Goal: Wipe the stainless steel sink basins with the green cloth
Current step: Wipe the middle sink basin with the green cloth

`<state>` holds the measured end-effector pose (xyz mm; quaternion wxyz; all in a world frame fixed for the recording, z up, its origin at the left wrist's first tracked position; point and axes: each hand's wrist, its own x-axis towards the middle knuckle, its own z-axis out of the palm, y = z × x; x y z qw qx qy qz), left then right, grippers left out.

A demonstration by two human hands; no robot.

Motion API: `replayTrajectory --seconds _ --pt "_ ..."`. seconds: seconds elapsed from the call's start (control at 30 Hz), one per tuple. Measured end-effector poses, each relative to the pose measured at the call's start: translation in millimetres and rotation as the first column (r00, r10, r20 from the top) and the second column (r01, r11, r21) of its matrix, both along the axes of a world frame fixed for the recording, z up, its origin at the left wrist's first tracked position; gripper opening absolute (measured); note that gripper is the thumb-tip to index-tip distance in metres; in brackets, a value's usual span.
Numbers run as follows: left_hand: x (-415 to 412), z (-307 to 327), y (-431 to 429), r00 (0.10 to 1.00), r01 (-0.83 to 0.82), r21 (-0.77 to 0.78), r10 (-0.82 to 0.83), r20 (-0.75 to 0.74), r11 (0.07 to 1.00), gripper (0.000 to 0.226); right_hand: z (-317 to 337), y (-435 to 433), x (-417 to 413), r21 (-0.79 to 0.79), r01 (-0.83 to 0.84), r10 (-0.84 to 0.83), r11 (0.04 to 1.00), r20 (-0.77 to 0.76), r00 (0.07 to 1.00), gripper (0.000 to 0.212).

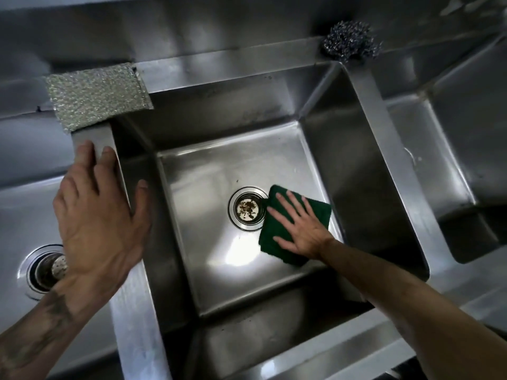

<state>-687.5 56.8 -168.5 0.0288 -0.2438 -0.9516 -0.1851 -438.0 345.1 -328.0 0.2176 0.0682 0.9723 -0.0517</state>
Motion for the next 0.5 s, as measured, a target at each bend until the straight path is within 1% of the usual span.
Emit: replayTrajectory --seconds 0.1,0.2,0.27,0.33,0.43,0.5 --pt "0 -1 0 1.000 0.003 0.006 -0.003 -0.006 1.000 0.064 1 14 -28 -0.007 0.171 -0.171 0.985 -0.025 0.985 0.079" --pt "0 -2 -1 1.000 0.001 0.016 -0.001 -0.004 1.000 0.063 2 30 -54 0.003 0.260 -0.260 0.966 -0.031 0.965 0.078" --pt "0 -2 0 1.000 0.000 0.016 0.000 0.001 1.000 0.063 1 33 -56 0.032 0.294 -0.293 0.955 -0.037 0.956 0.077" --pt "-1 -1 -1 1.000 0.002 0.004 -0.002 0.009 1.000 0.064 3 31 -39 0.051 0.270 -0.269 0.962 -0.018 0.963 0.077" --pt "-2 0 -1 1.000 0.009 0.000 -0.009 0.022 1.000 0.065 10 37 6 0.079 0.117 -0.122 0.990 0.066 0.990 0.079" --pt "-1 0 -1 1.000 0.010 0.000 -0.010 0.025 1.000 0.065 17 40 28 0.089 0.027 -0.039 0.996 0.131 0.991 0.080"
